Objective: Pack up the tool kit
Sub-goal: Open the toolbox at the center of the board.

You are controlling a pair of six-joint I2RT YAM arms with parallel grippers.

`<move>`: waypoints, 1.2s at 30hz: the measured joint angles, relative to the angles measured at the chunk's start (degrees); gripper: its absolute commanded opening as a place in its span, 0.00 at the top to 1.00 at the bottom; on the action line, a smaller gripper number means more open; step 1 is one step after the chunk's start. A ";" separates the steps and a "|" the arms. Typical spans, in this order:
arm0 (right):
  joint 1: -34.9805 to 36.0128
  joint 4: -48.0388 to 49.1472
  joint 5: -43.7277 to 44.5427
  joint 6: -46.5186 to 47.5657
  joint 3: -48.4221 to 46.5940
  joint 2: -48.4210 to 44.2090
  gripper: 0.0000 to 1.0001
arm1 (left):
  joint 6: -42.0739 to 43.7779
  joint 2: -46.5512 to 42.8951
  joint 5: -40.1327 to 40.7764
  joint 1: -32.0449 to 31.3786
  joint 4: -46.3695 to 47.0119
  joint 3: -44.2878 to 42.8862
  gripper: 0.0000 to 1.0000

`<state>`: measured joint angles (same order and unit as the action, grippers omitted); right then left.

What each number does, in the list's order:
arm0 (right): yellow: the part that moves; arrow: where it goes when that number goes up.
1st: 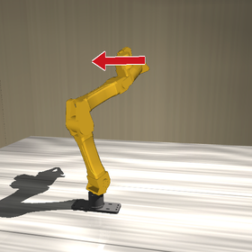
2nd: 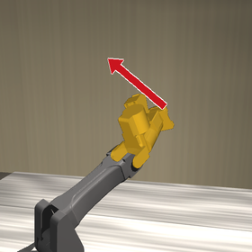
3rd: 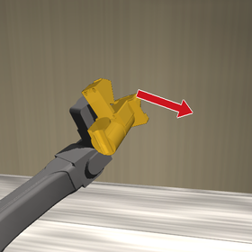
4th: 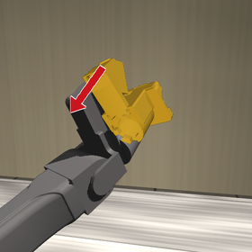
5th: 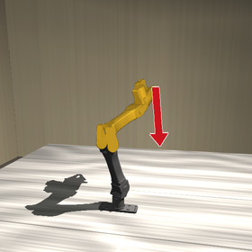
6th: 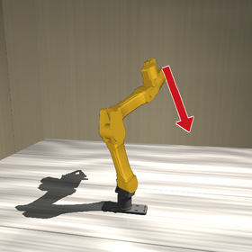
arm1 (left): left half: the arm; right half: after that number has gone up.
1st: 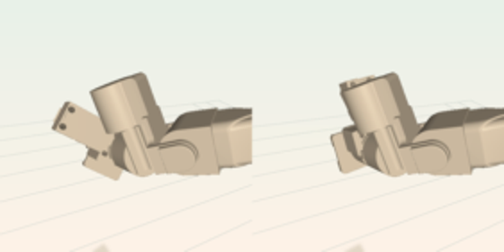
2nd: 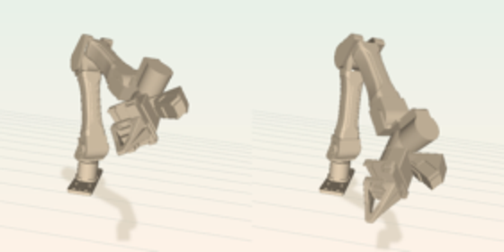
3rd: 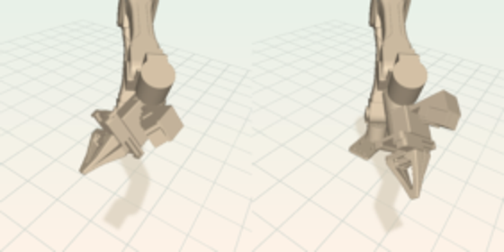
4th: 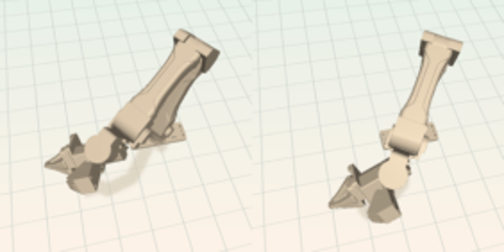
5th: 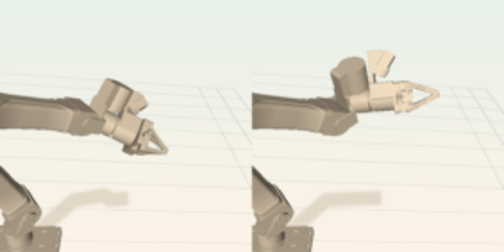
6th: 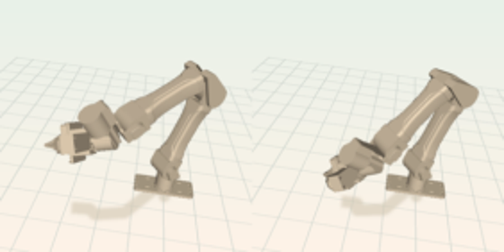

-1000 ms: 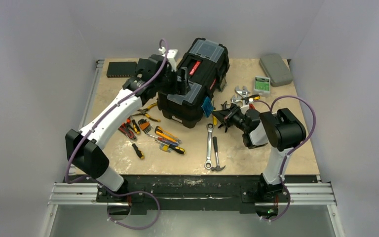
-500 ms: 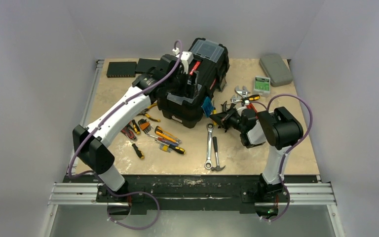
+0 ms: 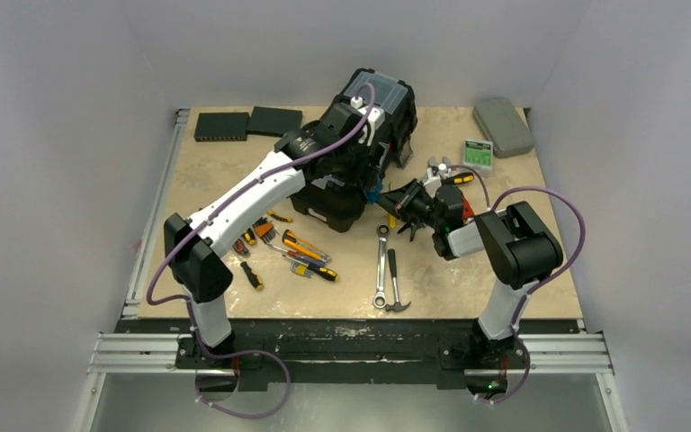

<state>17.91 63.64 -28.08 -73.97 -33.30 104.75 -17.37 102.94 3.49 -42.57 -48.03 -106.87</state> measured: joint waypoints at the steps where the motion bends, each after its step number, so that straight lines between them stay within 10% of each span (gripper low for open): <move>1: 0.02 -0.22 -0.17 0.35 -0.04 -0.72 1.00 | 0.07 0.87 0.00 -0.28 -0.87 -0.81 0.23; 21: 0.50 1.73 -3.37 0.90 -4.02 3.34 1.00 | 0.46 8.63 2.25 -0.92 -7.34 -10.80 0.28; 36: 0.59 1.81 -3.23 0.92 -4.02 3.34 1.00 | 6.97 6.60 21.16 -11.87 -3.26 -8.52 0.28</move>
<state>18.50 65.45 -31.31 -73.06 -37.32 108.09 -10.39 109.54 24.64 -54.43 -51.29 -115.39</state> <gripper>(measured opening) 0.003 0.721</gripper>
